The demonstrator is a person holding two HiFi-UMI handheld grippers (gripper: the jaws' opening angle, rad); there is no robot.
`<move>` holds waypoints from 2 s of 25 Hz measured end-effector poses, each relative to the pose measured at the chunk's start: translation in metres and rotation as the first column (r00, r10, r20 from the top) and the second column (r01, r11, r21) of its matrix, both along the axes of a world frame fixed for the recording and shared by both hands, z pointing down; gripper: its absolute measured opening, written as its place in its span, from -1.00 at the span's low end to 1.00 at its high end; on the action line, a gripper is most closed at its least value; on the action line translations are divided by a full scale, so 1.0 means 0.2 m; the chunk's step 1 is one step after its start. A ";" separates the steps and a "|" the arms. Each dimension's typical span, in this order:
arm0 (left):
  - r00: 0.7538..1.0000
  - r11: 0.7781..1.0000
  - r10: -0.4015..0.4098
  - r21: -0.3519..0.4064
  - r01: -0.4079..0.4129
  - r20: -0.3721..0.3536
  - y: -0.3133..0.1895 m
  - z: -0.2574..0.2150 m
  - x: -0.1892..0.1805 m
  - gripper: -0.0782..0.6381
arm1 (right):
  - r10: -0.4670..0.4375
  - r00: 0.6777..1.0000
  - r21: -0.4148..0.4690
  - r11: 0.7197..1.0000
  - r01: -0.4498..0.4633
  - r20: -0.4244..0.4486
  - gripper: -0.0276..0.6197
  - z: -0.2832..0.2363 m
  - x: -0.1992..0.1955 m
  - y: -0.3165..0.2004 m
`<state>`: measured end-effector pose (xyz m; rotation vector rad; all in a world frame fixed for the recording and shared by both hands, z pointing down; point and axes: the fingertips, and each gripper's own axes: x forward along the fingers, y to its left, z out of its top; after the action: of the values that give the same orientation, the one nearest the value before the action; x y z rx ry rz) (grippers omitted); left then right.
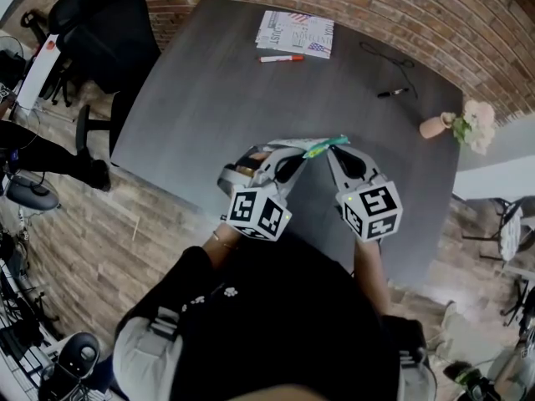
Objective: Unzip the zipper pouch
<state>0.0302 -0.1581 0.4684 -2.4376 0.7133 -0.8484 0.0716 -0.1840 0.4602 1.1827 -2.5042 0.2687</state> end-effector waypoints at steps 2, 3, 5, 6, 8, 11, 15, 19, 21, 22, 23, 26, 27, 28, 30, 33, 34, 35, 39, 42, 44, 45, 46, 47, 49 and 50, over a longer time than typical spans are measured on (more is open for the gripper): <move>1.000 1.000 -0.003 0.000 0.003 -0.004 0.02 0.00 0.01 -0.77 | 0.004 1.000 0.005 1.000 -0.004 -0.028 -0.91 0.00 0.03 0.02; 1.000 1.000 -0.005 0.001 0.005 -0.007 0.03 0.00 0.02 -0.77 | 0.005 1.000 0.002 1.000 -0.005 -0.030 -0.91 0.00 0.04 0.02; 1.000 1.000 -0.009 0.004 0.009 -0.011 0.05 -0.01 0.04 -0.77 | -0.001 1.000 0.009 1.000 0.002 -0.028 -0.91 0.00 0.05 0.04; 1.000 1.000 -0.010 0.005 0.010 -0.009 0.06 0.00 0.05 -0.77 | -0.007 0.999 0.019 1.000 0.007 -0.031 -0.91 0.00 0.06 0.04; 1.000 1.000 -0.010 0.008 0.010 -0.001 0.07 0.00 0.07 -0.77 | -0.008 0.999 0.031 0.999 0.009 -0.042 -0.91 0.01 0.08 0.05; 1.000 1.000 -0.017 0.003 0.017 -0.015 0.10 -0.01 0.09 -0.77 | 0.003 0.998 0.041 0.999 -0.001 -0.057 -0.91 0.03 0.13 0.07; 0.999 1.000 -0.024 -0.004 0.024 -0.023 0.13 -0.01 0.10 -0.77 | 0.004 0.999 0.036 0.999 -0.002 -0.050 -0.91 0.02 0.16 0.09; 0.999 0.999 -0.038 -0.012 0.038 -0.032 0.16 -0.02 0.09 -0.77 | 0.006 0.999 0.028 1.000 -0.005 -0.040 -0.91 0.02 0.16 0.10; 0.999 0.999 -0.041 -0.009 0.041 -0.031 0.16 -0.03 0.08 -0.77 | 0.007 0.999 0.034 0.999 -0.006 -0.036 -0.91 0.01 0.16 0.10; 0.999 0.999 -0.040 -0.008 0.040 -0.027 0.16 -0.03 0.08 -0.77 | 0.009 0.999 0.040 0.999 -0.008 -0.037 -0.91 0.01 0.16 0.10; 0.999 0.999 -0.036 -0.007 0.036 -0.023 0.16 -0.03 0.09 -0.77 | 0.014 0.999 0.042 0.999 -0.013 -0.038 -0.91 0.01 0.17 0.10; 0.999 1.000 -0.021 -0.005 0.021 -0.027 0.16 -0.05 0.11 -0.77 | 0.039 0.998 0.062 0.997 -0.036 -0.048 -0.91 0.01 0.22 0.09; 0.999 1.000 -0.017 -0.005 0.016 -0.030 0.15 -0.05 0.12 -0.77 | 0.047 0.998 0.064 0.997 -0.044 -0.049 -0.91 0.01 0.23 0.08; 0.999 1.000 -0.013 -0.006 0.012 -0.032 0.15 -0.06 0.12 -0.77 | 0.052 0.998 0.062 0.997 -0.049 -0.045 -0.91 0.01 0.24 0.08; 0.999 1.000 -0.009 -0.008 0.008 -0.035 0.14 -0.07 0.12 -0.77 | 0.056 0.998 0.062 0.997 -0.054 -0.037 -0.91 0.00 0.25 0.08; 0.999 1.000 0.002 -0.004 -0.002 -0.038 0.12 -0.08 0.14 -0.77 | 0.067 0.997 0.073 0.995 -0.065 -0.035 -0.91 0.00 0.27 0.06; 0.999 1.000 0.007 -0.003 -0.007 -0.036 0.11 -0.07 0.14 -0.77 | 0.071 0.997 0.074 0.995 -0.068 -0.035 -0.91 0.00 0.27 0.05; 0.999 1.000 0.011 -0.005 -0.011 -0.035 0.11 -0.07 0.15 -0.77 | 0.074 0.997 0.072 0.995 -0.071 -0.038 -0.91 0.00 0.28 0.05; 0.999 1.000 0.024 -0.011 -0.025 -0.045 0.10 -0.05 0.16 -0.77 | 0.096 0.994 0.042 0.995 -0.094 -0.053 -0.91 0.02 0.29 0.05; 0.998 0.999 0.029 -0.015 -0.030 -0.056 0.09 -0.05 0.15 -0.77 | 0.098 0.993 0.054 0.994 -0.095 -0.060 -0.91 0.03 0.30 0.04; 0.997 0.999 0.030 -0.019 -0.032 -0.067 0.09 -0.05 0.15 -0.77 | 0.097 0.993 0.051 0.994 -0.094 -0.062 -0.91 0.02 0.30 0.04; 0.997 0.999 0.032 -0.019 -0.033 -0.069 0.09 -0.05 0.15 -0.77 | 0.099 0.993 0.052 0.994 -0.096 -0.062 -0.91 0.02 0.30 0.04; 0.997 0.999 0.033 -0.018 -0.034 -0.068 0.09 -0.05 0.15 -0.77 | 0.102 0.993 0.057 0.994 -0.098 -0.062 -0.91 0.02 0.30 0.04; 0.997 0.999 0.035 -0.017 -0.036 -0.065 0.09 -0.05 0.15 -0.77 | 0.104 0.993 0.062 0.993 -0.100 -0.061 -0.91 0.02 0.29 0.04; 0.997 0.999 0.038 -0.016 -0.039 -0.061 0.10 -0.05 0.15 -0.77 | 0.105 0.993 0.066 0.993 -0.101 -0.062 -0.91 0.02 0.29 0.04; 0.997 0.999 0.038 -0.018 -0.039 -0.062 0.10 -0.05 0.14 -0.77 | 0.106 0.992 0.065 0.993 -0.101 -0.064 -0.91 0.02 0.29 0.04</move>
<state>0.0585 -0.1379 0.4588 -2.4955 0.6816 -0.7715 0.1296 -0.1770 0.4647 1.3260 -2.4125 0.1761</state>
